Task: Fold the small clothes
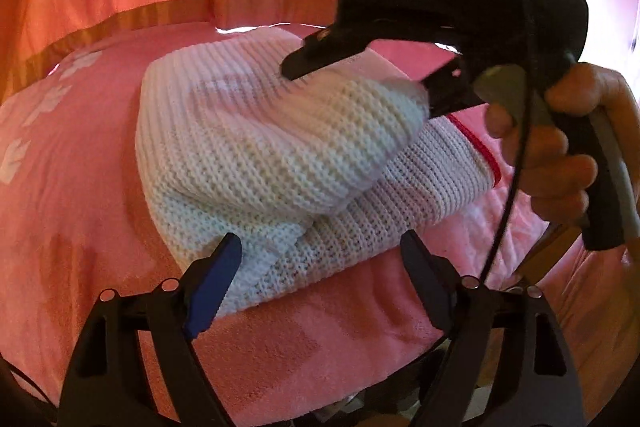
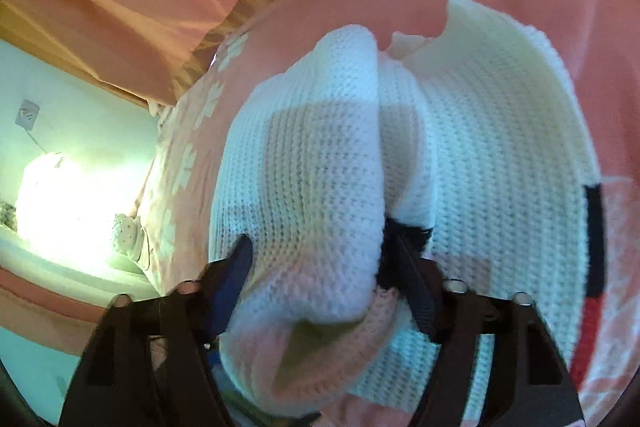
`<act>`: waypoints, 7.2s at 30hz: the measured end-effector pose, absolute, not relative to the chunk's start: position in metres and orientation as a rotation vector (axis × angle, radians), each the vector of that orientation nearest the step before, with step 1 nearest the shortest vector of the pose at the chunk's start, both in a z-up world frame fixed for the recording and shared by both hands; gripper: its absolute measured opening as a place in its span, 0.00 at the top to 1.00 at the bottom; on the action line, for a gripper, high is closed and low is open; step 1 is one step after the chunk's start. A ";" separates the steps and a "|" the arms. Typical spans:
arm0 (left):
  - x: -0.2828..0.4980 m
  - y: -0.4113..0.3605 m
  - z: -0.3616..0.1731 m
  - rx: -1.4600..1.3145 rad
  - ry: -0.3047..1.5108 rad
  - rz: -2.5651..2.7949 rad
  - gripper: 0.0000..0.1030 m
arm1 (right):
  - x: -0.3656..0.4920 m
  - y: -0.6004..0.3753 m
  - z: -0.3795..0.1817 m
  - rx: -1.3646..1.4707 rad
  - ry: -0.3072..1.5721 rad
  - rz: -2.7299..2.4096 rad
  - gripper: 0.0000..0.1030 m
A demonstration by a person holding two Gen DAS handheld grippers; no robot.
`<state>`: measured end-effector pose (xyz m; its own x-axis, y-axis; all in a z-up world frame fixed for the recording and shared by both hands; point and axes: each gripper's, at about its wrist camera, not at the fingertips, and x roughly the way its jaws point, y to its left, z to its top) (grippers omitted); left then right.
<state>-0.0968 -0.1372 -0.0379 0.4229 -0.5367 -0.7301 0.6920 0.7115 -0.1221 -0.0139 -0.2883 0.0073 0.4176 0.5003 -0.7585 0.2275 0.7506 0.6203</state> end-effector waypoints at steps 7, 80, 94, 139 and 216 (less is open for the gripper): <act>-0.092 -0.126 -0.012 0.102 0.816 -0.813 0.23 | -0.039 -0.301 0.080 0.677 0.863 0.249 0.82; -0.014 -0.128 0.057 -0.030 0.970 -0.789 0.30 | -0.086 -0.360 0.065 0.448 1.021 -0.010 0.53; 0.044 -0.177 -0.015 0.119 1.047 -0.657 0.28 | -0.054 -0.388 0.007 0.505 1.156 -0.078 0.83; 0.013 -0.192 -0.008 0.313 0.949 -0.624 0.42 | -0.048 -0.361 0.009 0.280 1.201 -0.064 1.00; 0.096 0.000 0.005 -0.121 0.986 -0.412 0.29 | 0.032 -0.222 0.090 0.356 0.875 0.132 0.79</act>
<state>0.0960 0.0001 0.0048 0.4817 -0.3907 -0.7844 0.2828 0.9165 -0.2828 0.0316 -0.2216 0.0900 0.6376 0.2571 -0.7262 0.0314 0.9332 0.3579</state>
